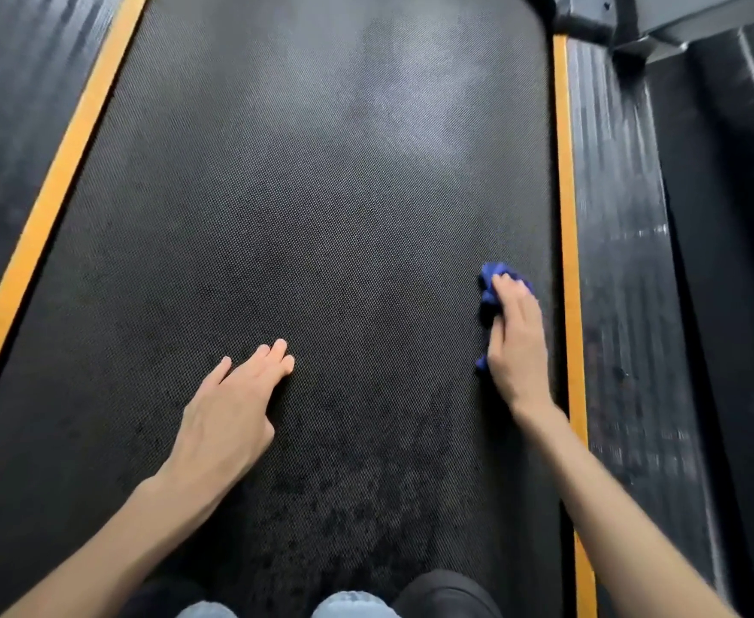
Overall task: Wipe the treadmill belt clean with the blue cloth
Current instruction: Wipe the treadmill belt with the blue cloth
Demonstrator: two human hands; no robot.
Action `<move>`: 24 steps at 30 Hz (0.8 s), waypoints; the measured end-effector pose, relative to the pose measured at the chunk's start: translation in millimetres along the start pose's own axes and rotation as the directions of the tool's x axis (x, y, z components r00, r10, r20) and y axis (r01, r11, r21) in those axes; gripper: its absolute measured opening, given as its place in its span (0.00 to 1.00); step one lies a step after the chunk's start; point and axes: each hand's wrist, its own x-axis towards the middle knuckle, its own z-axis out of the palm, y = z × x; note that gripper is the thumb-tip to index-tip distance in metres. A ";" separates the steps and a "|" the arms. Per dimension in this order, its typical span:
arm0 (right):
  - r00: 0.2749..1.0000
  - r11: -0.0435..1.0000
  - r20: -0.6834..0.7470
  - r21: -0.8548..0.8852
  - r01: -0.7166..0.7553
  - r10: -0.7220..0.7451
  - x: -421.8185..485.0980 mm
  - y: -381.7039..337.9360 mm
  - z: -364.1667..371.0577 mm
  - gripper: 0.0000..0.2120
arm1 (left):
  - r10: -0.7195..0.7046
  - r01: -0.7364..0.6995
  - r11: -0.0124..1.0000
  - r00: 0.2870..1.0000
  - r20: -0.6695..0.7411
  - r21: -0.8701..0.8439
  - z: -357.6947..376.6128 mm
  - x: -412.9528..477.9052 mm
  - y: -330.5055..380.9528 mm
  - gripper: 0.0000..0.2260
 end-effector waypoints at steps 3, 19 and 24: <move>0.998 1.000 0.057 0.018 -0.001 0.000 -91.9 -24.4 -12.2 0.22 | -0.001 0.001 1.000 1.000 -0.004 -0.021 0.5 -0.5 -1.4 0.33; 0.951 0.966 0.172 0.020 0.256 -0.256 -33.8 -86.1 25.4 0.16 | 0.168 -0.175 0.979 0.983 -0.068 -0.102 -11.4 0.2 -36.1 0.31; 0.656 0.750 0.410 0.121 0.650 -0.634 -132.4 -119.2 57.1 0.25 | 0.054 -0.084 0.987 0.976 -0.211 -0.137 -15.6 -4.4 -46.3 0.26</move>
